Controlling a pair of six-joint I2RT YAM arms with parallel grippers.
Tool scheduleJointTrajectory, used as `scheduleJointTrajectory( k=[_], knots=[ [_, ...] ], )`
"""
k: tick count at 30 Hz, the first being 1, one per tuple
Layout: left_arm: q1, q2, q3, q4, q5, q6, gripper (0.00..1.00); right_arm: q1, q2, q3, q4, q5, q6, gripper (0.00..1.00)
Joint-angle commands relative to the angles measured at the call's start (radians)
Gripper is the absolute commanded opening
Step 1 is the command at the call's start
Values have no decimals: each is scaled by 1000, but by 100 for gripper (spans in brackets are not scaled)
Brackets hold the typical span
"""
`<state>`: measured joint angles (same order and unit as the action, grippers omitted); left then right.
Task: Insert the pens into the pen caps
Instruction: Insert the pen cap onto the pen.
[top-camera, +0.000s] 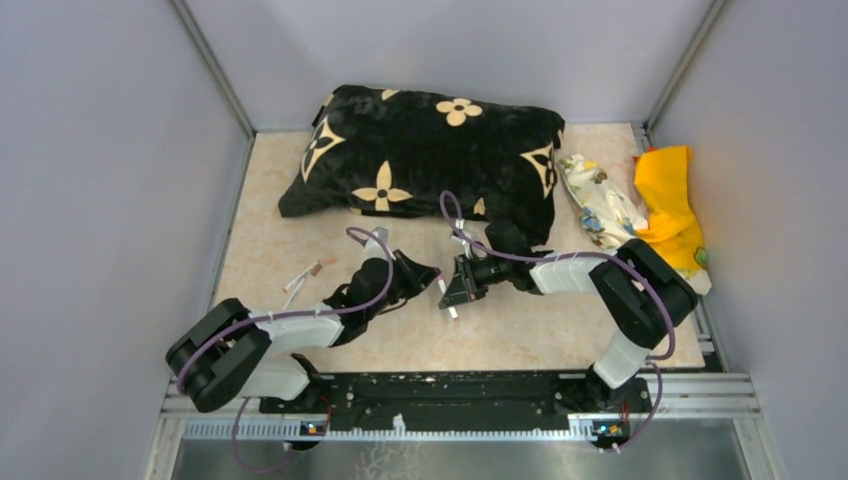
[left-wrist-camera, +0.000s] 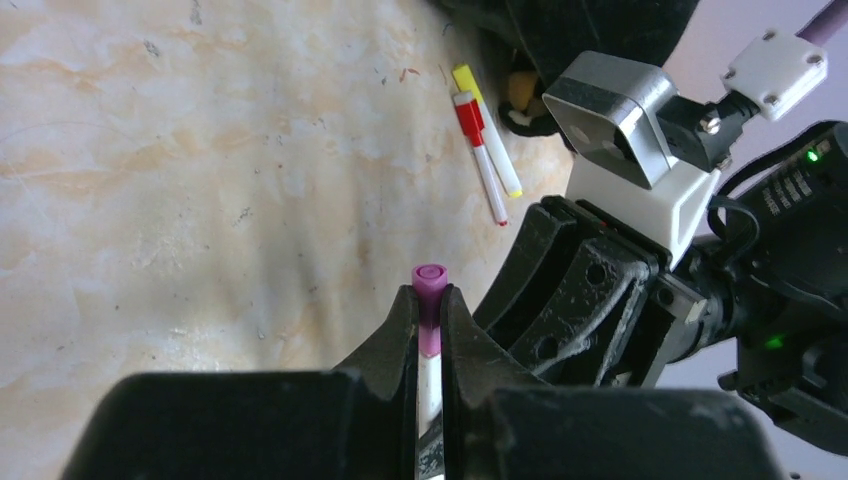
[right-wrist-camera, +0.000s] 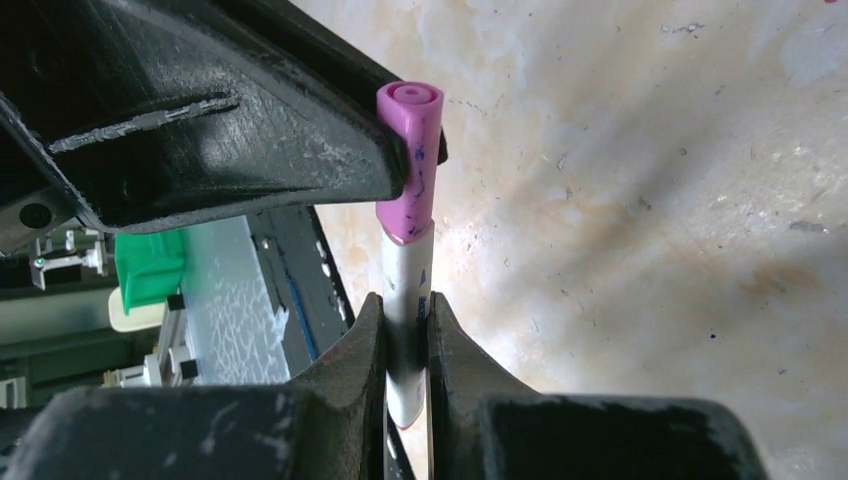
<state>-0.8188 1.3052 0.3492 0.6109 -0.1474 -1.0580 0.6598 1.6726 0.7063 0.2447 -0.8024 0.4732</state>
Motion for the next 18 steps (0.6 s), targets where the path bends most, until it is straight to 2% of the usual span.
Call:
scheduleJointTrajectory(
  k=[1, 7, 18],
  knots=[
    [-26, -25, -55, 81, 36, -21, 0, -15, -59, 16, 141, -20, 2, 0],
    [-26, -43, -64, 115, 50, -1, 0, -15, -66, 21, 119, -24, -56, 0],
    [-26, -95, -82, 116, 44, 11, 18, -14, -88, 25, 96, -33, -121, 0]
  ],
)
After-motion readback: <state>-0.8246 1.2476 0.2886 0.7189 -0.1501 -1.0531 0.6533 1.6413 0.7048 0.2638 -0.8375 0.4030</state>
